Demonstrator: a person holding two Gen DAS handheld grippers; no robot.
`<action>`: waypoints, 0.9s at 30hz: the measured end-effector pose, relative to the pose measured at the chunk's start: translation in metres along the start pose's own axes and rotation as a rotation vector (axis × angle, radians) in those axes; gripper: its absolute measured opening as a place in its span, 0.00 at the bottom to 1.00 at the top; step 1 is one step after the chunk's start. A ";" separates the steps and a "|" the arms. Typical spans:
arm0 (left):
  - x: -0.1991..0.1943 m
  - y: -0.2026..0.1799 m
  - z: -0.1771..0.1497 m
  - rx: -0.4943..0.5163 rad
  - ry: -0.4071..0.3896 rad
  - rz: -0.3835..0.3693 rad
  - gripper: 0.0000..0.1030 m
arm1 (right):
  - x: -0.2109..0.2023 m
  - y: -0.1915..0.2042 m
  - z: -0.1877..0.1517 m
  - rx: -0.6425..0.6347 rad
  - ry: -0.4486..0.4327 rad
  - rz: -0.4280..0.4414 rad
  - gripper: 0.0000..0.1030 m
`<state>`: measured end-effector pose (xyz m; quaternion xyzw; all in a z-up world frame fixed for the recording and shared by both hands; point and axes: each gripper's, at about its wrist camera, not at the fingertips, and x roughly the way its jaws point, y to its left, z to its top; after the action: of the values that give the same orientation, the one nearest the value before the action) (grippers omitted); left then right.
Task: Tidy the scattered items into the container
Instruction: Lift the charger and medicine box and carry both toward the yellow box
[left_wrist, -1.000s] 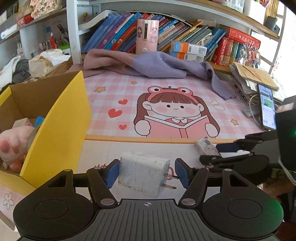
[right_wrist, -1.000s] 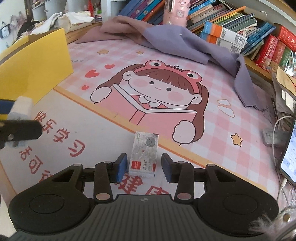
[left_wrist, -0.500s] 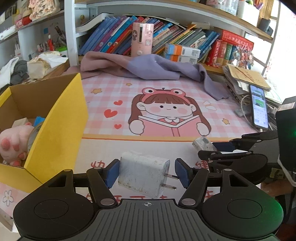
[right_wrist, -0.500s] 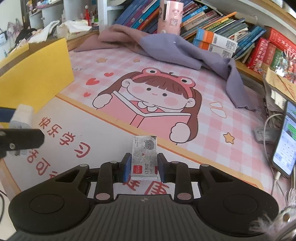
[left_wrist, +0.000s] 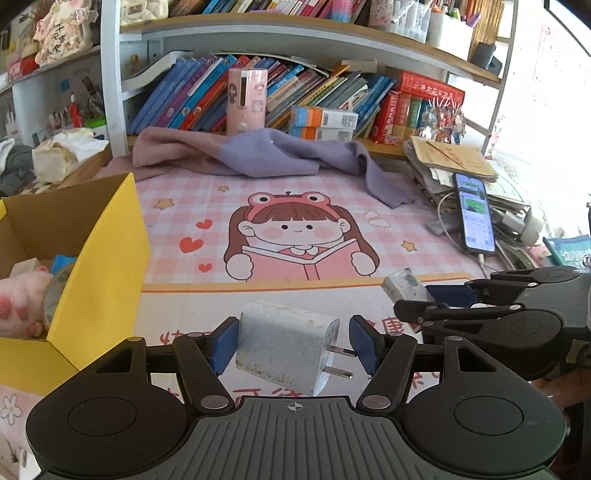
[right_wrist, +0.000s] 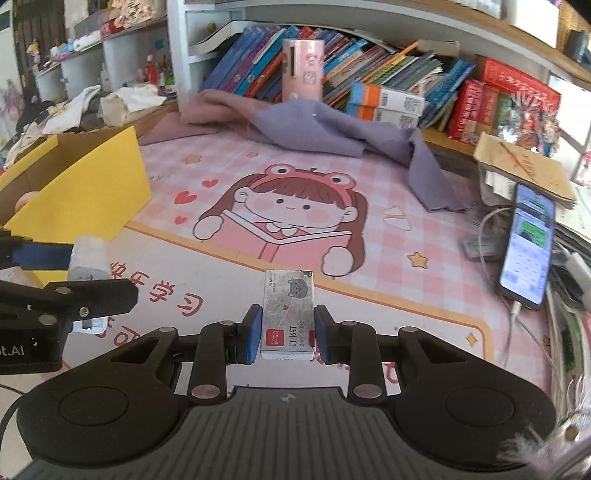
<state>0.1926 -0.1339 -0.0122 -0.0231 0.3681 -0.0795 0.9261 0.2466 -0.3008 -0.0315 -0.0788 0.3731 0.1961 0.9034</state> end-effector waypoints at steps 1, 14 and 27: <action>-0.002 0.000 -0.001 0.003 -0.003 -0.008 0.63 | -0.003 0.000 -0.001 0.007 -0.003 -0.009 0.27; -0.046 0.022 -0.026 0.073 -0.043 -0.105 0.63 | -0.045 0.045 -0.026 0.074 -0.028 -0.100 0.27; -0.105 0.077 -0.070 0.060 -0.065 -0.132 0.63 | -0.089 0.133 -0.063 0.079 -0.038 -0.135 0.27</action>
<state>0.0792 -0.0400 0.0007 -0.0222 0.3331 -0.1503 0.9306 0.0937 -0.2243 -0.0123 -0.0644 0.3572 0.1214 0.9238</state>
